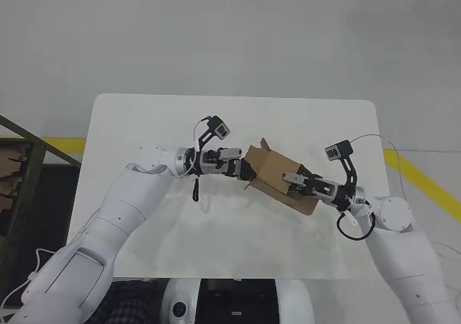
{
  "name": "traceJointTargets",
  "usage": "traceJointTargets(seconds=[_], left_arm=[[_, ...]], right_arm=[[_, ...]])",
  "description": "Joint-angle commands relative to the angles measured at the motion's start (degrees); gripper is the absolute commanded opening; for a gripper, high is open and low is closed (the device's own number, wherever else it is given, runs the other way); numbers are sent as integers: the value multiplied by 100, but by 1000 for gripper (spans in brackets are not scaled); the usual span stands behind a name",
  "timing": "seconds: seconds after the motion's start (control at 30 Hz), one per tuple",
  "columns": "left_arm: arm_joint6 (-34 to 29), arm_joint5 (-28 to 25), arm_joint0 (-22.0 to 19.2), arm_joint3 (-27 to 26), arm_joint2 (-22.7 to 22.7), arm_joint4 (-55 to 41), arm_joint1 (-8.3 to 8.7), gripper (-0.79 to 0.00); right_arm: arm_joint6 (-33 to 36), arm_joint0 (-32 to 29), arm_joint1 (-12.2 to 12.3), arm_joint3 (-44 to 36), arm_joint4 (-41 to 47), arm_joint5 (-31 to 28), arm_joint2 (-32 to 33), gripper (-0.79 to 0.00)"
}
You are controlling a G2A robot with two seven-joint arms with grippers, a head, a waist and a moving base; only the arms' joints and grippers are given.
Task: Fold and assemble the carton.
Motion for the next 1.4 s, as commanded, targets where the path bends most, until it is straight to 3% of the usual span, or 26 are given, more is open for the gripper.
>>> traceJointTargets(seconds=[0.0,0.73,1.13,1.37], left_arm=[[-10,10,-12,7,11,-7,-16,0],[-40,40,-140,104,48,79,-152,0],[18,-18,3,65,-236,80,-105,0],[-5,5,140,-61,-415,13,-70,0]], right_arm=[[6,-4,2,-9,1,2,-11,-785],[12,-15,31,-5,126,19,-73,-785],[32,-88,63,-38,292,-18,34,-785],[-346,-100,56,103,630,-6,170,-785]])
